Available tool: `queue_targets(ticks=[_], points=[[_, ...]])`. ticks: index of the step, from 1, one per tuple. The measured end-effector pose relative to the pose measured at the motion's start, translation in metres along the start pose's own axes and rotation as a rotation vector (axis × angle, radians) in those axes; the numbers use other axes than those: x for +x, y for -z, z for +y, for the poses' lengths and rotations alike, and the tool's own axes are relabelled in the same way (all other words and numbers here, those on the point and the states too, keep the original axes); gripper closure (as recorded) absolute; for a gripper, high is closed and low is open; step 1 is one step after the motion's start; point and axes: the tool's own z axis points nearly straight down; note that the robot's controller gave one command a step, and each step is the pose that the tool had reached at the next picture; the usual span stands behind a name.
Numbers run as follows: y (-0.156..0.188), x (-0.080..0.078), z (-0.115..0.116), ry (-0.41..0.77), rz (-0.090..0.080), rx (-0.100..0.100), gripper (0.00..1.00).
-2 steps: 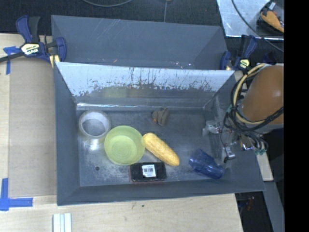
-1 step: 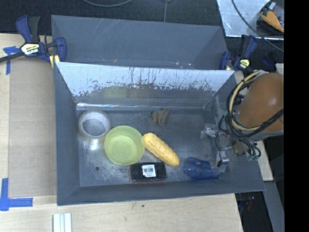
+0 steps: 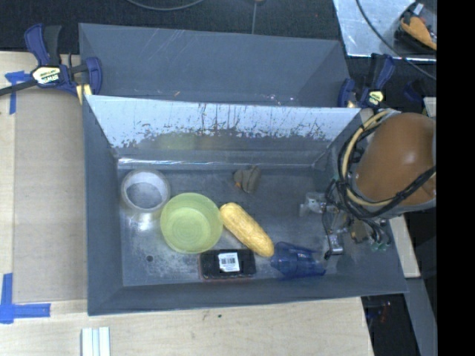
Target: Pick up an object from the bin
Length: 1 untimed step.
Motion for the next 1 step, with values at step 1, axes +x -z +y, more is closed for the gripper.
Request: queue_targets(ticks=[1], points=[[-0.0476,0.0057,0.0182,-0.176,-0.008,0.001,0.00]])
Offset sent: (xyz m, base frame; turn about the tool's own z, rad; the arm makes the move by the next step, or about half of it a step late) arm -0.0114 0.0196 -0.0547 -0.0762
